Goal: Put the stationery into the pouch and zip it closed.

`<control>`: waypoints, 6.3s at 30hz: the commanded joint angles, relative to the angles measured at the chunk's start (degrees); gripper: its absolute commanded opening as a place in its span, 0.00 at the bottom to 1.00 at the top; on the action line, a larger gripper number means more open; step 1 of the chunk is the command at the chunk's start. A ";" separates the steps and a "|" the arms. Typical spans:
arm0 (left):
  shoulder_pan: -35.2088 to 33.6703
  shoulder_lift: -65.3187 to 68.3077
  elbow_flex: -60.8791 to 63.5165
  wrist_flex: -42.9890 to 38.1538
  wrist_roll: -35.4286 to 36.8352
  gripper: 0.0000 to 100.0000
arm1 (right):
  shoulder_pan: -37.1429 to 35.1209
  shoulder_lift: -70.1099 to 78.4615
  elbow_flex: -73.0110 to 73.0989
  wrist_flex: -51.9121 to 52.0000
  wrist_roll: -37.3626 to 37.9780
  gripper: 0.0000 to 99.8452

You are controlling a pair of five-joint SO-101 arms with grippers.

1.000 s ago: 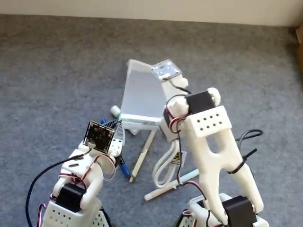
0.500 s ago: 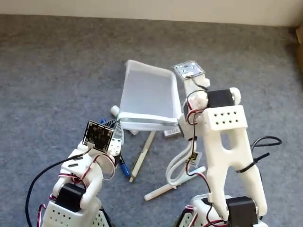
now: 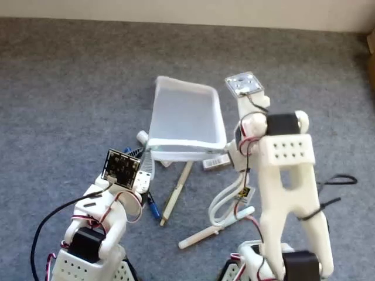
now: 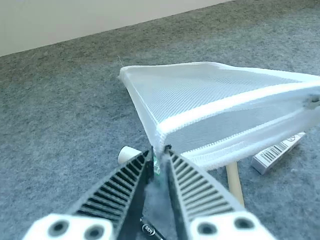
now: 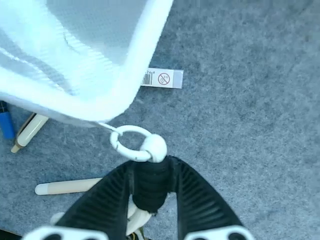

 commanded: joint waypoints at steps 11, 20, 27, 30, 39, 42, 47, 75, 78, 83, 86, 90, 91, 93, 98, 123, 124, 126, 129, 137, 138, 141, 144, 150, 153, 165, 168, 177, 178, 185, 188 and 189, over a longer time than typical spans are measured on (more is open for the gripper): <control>-1.36 -0.84 -1.54 -1.14 -0.09 0.20 | -11.91 -17.80 -0.40 4.62 0.53 0.01; -1.54 -0.84 -0.22 -1.49 -0.35 0.20 | -12.35 -18.33 -0.57 7.25 0.79 0.01; -1.80 -0.84 2.95 -7.30 -0.44 0.11 | -12.35 -18.42 -0.57 8.48 3.52 0.01; -1.63 -0.84 3.30 -7.91 -0.44 0.07 | -12.35 -18.33 -0.48 8.48 3.60 0.01; -1.98 -0.84 -1.71 -4.75 -0.44 0.01 | -12.00 -17.80 -0.48 6.73 3.52 0.01; -1.98 -0.84 -7.52 1.93 -0.44 0.01 | -12.00 -17.71 -0.40 6.73 2.46 0.03; -1.98 -0.84 -12.79 6.95 -4.48 0.01 | -11.91 -17.71 -0.48 6.73 -4.75 0.18; -9.98 54.20 -72.40 32.53 0.97 0.01 | -1.80 -16.84 17.80 -22.90 -14.51 0.19; -14.64 57.89 -76.44 34.73 3.52 0.01 | -1.89 -11.38 17.63 -22.37 -18.64 0.19; -18.59 60.35 -75.30 34.55 5.71 0.01 | -2.07 1.54 12.70 -22.37 -28.40 0.19; -18.59 60.35 -72.40 34.37 6.59 0.01 | -2.07 7.25 8.48 -22.37 -36.48 0.19; -18.68 60.35 -70.37 34.29 6.86 0.01 | -2.95 11.03 5.93 -22.37 -38.24 0.19; -18.68 60.35 -70.37 34.29 6.86 0.01 | -3.38 11.47 5.93 -22.64 -38.42 0.19; -18.68 60.35 -70.55 33.76 6.77 0.01 | -4.88 12.26 5.85 -22.81 -38.51 0.19; -18.68 60.35 -70.46 33.23 6.77 0.01 | -5.76 12.88 5.85 -22.46 -39.47 0.19; -19.38 60.35 -66.86 33.05 10.02 0.01 | -5.41 25.36 5.76 -38.46 -68.31 0.19; -19.38 60.35 -66.59 33.05 10.02 0.01 | -5.41 25.36 5.76 -38.55 -68.40 0.19; -19.38 60.35 -66.33 32.88 10.02 0.01 | -5.41 25.36 5.85 -38.55 -68.40 0.19; -19.38 60.35 -66.24 32.53 10.02 0.01 | -5.41 25.54 6.02 -38.46 -68.48 0.19; -19.38 60.35 -65.36 31.74 10.02 0.01 | -4.44 32.13 5.49 -37.76 -68.31 0.19; -19.38 60.35 -65.36 31.74 10.02 0.01 | -4.09 32.31 5.49 -36.53 -68.31 0.19; -19.38 60.35 -65.36 31.74 10.02 0.01 | -3.47 32.13 5.41 -34.68 -68.22 0.19; -19.38 60.35 -65.36 31.74 10.02 0.01 | -3.47 32.48 5.41 -34.68 -68.13 0.19; -19.30 60.35 -65.36 31.74 10.02 0.01 | -3.56 32.48 5.85 -34.59 -68.13 0.19; -19.30 60.35 -65.36 31.74 10.02 0.01 | -3.56 32.48 5.85 -34.59 -68.13 0.19; -19.30 60.35 -65.27 31.91 10.02 0.01 | -3.30 32.48 5.85 -34.59 -65.32 0.09; -19.30 60.35 -65.27 31.91 10.02 0.01 | -3.30 32.48 5.85 -34.59 -65.32 0.09; -19.30 60.35 -65.27 31.82 10.02 0.01 | -3.21 32.48 5.49 -28.97 -61.71 0.09; -19.30 60.35 -65.27 31.82 10.02 0.01 | -3.21 32.48 5.49 -28.35 -61.63 0.09; -19.30 60.35 -65.27 31.91 10.02 0.01 | -3.21 32.13 5.49 -28.09 -57.49 0.04; -19.30 60.35 -65.27 32.00 10.02 0.01 | -3.21 32.13 5.49 -28.09 -55.91 0.01; -19.30 60.35 -65.27 32.00 10.02 0.01 | -3.21 32.13 5.49 -28.09 -55.65 0.01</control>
